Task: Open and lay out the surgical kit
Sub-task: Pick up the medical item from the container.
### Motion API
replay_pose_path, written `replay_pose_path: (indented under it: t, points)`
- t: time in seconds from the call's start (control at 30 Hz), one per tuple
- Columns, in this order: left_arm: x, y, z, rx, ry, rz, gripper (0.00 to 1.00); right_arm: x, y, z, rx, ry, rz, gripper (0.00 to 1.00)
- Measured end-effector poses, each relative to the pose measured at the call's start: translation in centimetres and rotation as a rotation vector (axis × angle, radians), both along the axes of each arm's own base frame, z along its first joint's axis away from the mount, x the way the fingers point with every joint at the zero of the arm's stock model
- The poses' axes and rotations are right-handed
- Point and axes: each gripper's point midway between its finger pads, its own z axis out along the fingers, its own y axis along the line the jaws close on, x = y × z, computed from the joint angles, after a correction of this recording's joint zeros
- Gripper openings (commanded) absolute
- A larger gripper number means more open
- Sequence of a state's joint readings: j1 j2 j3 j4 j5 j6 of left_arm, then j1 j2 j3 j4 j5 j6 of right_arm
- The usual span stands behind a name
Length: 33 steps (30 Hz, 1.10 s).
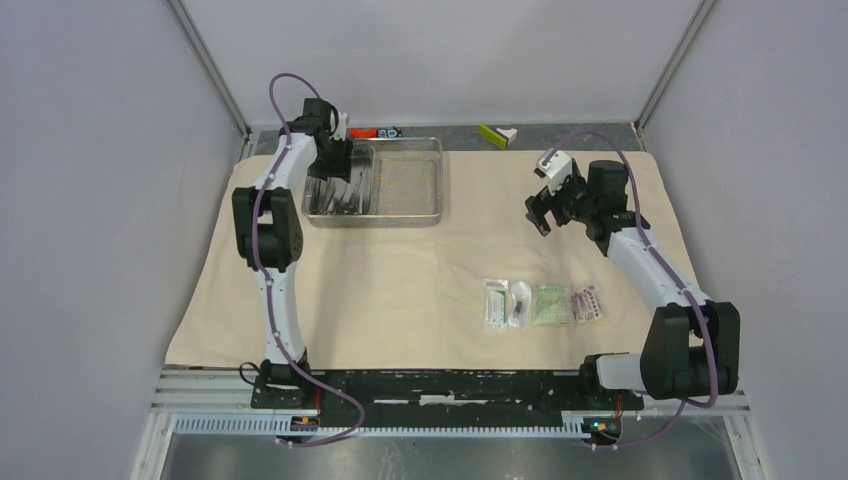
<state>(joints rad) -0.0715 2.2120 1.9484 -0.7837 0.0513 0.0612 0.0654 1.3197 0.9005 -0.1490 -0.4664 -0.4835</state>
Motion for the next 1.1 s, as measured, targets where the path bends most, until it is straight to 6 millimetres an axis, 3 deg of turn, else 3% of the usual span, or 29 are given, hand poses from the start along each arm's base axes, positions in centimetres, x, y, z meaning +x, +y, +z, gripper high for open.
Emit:
replay_pose_path:
  t: [0.13,0.47,0.83,1.1]
  points:
    - [1.1,0.5,-1.2,0.043,0.024,-0.025,0.60,-0.1,-0.2,-2.0,-0.026,0.057,0.004,0.95]
    - [1.5,1.6,-0.7,0.110,0.021,-0.038,0.49,-0.1,-0.5,-4.9,-0.068,0.143,0.026,0.95]
    - [1.0,2.2,-3.2,0.126,0.087,-0.039,0.41,0.0,-0.5,-5.3,-0.081,0.161,0.037,0.96]
    - [1.0,3.1,-3.6,0.125,0.097,-0.022,0.32,0.0,-0.5,-5.3,-0.084,0.160,0.039,0.96]
